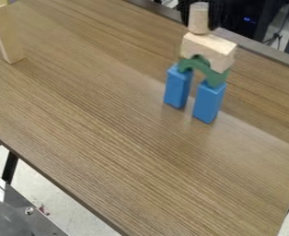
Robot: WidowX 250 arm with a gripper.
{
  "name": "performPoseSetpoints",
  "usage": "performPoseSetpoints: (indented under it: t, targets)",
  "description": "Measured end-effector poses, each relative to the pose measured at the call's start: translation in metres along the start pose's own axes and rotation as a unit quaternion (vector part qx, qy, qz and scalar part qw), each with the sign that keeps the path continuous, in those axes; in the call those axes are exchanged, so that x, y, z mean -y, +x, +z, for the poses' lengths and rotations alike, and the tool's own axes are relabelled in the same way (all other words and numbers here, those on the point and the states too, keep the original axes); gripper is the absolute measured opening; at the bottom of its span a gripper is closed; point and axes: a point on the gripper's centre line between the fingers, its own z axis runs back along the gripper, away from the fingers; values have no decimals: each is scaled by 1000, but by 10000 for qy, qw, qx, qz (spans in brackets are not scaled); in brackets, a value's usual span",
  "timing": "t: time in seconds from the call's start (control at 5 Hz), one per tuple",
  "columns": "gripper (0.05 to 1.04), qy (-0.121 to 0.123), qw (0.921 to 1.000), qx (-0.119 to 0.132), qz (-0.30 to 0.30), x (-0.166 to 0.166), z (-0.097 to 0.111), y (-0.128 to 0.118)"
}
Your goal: Remove the cylinder from the arch
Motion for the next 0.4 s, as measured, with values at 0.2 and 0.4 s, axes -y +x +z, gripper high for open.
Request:
performPoseSetpoints:
  t: [0.2,0.4]
  targets:
    - [579,-241,9994,226,-79,2,32,-9]
    - [579,-510,9969,596,74,-13,68,-10]
